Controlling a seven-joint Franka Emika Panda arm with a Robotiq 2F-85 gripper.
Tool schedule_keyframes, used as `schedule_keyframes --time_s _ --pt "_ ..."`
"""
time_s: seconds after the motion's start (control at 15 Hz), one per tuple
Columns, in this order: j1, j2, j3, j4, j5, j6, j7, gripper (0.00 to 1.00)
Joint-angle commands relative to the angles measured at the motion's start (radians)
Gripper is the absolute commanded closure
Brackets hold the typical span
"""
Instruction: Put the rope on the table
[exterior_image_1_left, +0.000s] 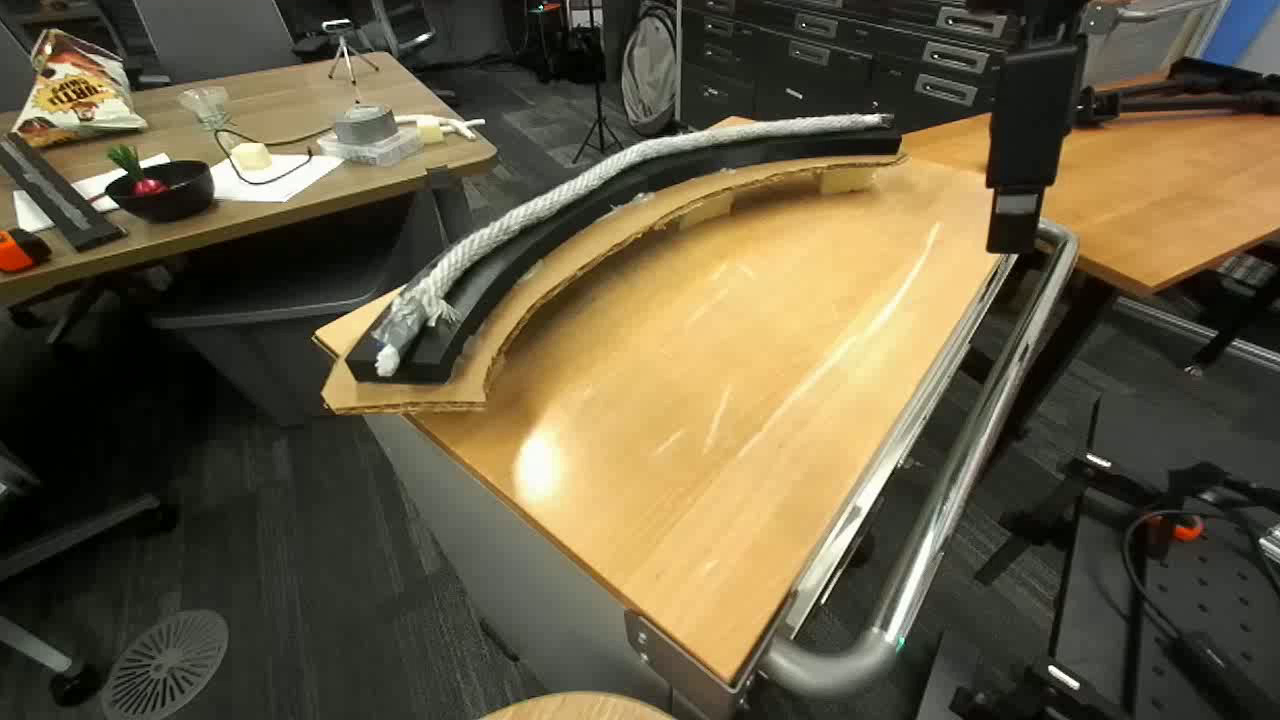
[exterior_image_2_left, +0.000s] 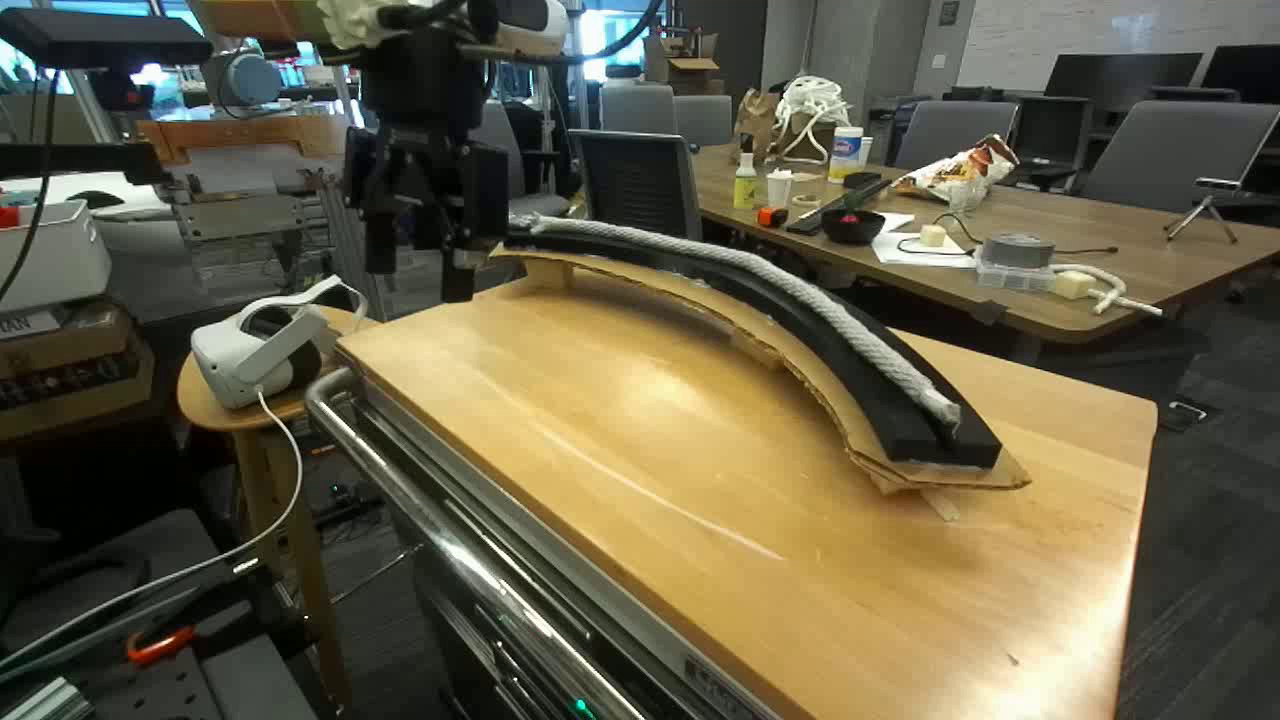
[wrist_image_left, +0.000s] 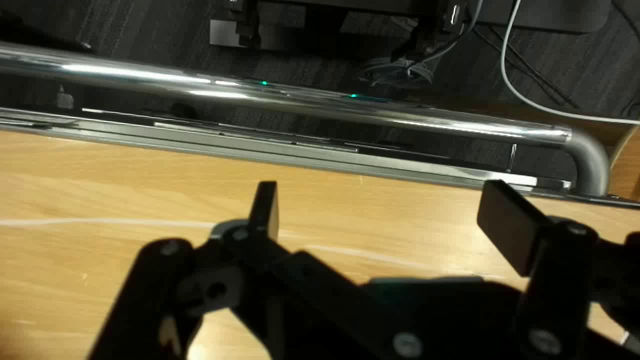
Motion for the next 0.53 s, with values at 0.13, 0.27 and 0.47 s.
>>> schedule_keyframes --time_s 0.13,0.27,0.47 --pt "0.003 0.000 -0.002 0.010 -0.001 0.000 0.001 0.00" --pt "0.003 0.000 -0.002 0.012 -0.001 0.000 0.001 0.00" --pt "0.003 0.000 -0.002 0.012 -0.001 0.000 0.001 0.00"
